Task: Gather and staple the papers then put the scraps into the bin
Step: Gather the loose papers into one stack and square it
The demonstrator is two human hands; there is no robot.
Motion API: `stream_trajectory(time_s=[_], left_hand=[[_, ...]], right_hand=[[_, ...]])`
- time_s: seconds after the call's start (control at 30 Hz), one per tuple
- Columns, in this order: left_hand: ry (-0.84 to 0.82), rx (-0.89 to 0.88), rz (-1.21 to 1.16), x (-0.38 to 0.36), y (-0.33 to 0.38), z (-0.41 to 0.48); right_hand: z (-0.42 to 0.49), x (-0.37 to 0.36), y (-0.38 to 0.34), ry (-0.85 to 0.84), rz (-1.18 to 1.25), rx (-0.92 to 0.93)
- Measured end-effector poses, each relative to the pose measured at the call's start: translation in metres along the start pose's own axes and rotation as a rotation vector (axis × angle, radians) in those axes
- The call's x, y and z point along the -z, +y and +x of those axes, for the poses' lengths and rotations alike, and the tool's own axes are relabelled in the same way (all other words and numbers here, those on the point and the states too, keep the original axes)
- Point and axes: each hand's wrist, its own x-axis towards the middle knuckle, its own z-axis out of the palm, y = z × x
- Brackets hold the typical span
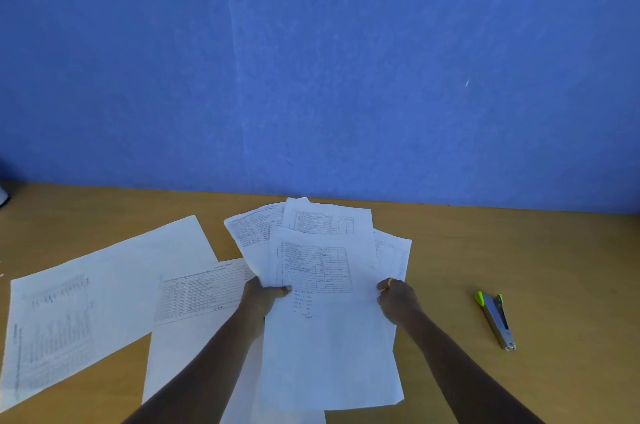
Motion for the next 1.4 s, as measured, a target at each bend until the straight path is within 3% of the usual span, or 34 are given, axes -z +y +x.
stream_trajectory(time_s=[0.13,0.3,0.5,0.67,0.83,0.97,1.1,1.23,1.4], left_hand=[[-0.006,-0.082,0.039,0.0,0.006,-0.003],[-0.133,-0.101,-0.037,0.007,0.022,-0.008],[-0.307,-0.131,-0.178,0.009,0.036,-0.025],[-0.475,-0.164,-0.273,0.011,0.042,-0.033],[-0.51,-0.171,-0.239,0.01,0.05,-0.044],[-0.368,-0.16,-0.156,0.018,0.047,-0.039],[-0.235,-0.163,-0.106,0.03,0.036,-0.031],[-0.22,-0.11,-0.025,0.039,0.02,-0.027],[-0.333,-0.042,0.057,0.042,0.016,-0.03]], right_hand=[[-0.003,0.004,0.0,-0.016,0.057,0.006],[-0.005,0.007,-0.001,-0.023,0.286,-0.033],[-0.014,0.011,-0.013,-0.285,0.768,-0.108],[-0.022,0.013,-0.014,-0.459,0.936,-0.115],[-0.031,0.016,-0.018,-0.604,1.146,0.03],[-0.024,0.019,-0.012,-0.555,1.112,0.091],[-0.018,0.017,-0.001,-0.406,0.869,0.055],[-0.024,0.011,0.001,-0.309,0.649,0.075],[-0.025,0.006,-0.001,-0.259,0.739,0.021]])
